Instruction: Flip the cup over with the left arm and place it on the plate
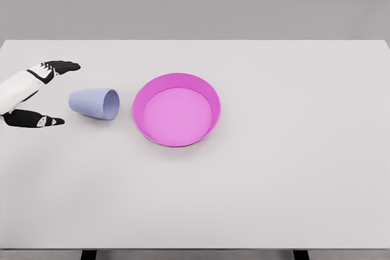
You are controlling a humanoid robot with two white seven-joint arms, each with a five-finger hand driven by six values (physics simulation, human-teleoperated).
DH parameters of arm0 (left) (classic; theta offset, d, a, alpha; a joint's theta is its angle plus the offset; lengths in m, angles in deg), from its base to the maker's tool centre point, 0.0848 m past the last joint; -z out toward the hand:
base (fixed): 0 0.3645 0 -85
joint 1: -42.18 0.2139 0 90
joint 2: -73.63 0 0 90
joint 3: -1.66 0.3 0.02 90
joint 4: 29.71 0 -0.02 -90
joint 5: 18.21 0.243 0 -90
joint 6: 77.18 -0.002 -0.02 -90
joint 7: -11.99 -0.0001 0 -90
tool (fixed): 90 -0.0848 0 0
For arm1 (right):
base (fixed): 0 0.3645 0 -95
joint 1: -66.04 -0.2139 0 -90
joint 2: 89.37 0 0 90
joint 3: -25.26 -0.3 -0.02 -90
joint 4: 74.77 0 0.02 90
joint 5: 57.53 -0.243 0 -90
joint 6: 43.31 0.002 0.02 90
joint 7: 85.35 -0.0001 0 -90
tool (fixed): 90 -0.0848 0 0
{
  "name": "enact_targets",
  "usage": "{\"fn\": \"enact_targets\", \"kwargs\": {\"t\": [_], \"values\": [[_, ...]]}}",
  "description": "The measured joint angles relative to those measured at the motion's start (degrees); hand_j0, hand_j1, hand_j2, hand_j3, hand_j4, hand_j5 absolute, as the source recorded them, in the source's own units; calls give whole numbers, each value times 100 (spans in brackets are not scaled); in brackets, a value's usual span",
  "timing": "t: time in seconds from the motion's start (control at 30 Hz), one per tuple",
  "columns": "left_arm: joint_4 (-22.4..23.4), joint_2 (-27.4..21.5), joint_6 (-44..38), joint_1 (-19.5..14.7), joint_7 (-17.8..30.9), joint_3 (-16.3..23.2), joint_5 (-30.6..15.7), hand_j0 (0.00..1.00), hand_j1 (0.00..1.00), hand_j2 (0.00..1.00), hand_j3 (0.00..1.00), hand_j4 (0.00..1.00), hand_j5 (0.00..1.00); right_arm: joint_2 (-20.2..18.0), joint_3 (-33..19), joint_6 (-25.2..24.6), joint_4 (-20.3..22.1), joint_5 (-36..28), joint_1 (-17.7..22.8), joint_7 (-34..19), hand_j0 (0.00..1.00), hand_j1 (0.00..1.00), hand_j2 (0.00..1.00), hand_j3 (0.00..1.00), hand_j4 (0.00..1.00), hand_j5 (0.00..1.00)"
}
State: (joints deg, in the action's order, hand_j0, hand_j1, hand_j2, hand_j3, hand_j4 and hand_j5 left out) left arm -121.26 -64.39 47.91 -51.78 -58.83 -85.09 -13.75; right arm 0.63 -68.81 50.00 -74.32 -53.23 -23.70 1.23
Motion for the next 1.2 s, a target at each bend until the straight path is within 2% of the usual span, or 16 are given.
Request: {"fn": "enact_targets", "kwargs": {"t": [0.17,0.4,0.5,0.8,0.93,1.0,1.2], "values": [[-19,97,-1,-70,49,-5,59,100,100,100,100,100,100,0,-3,0,-3,0,0,0,100,100,100,100,100,100],[-5,117,3,-79,991,-53,274,100,100,100,100,100,100,0,2,-1,-3,-1,0,0,100,100,100,100,100,100],[8,116,4,-193,1207,-109,283,100,100,100,100,100,100,0,3,-2,-3,-1,0,0,100,100,100,100,100,100],[220,634,4,-475,1292,-95,208,100,100,100,100,100,100,0,3,0,-3,0,0,0,100,100,100,100,100,100],[651,862,3,-729,1329,-74,237,100,100,100,100,100,100,0,3,-1,-4,1,0,0,100,100,100,100,100,100],[854,938,4,-738,1343,-64,265,100,100,100,100,100,100,0,3,0,-3,0,0,0,100,100,100,100,100,100],[1172,1146,4,-896,1382,32,450,100,100,100,100,100,100,0,3,-1,-3,1,0,0,100,100,100,100,100,100]]}}
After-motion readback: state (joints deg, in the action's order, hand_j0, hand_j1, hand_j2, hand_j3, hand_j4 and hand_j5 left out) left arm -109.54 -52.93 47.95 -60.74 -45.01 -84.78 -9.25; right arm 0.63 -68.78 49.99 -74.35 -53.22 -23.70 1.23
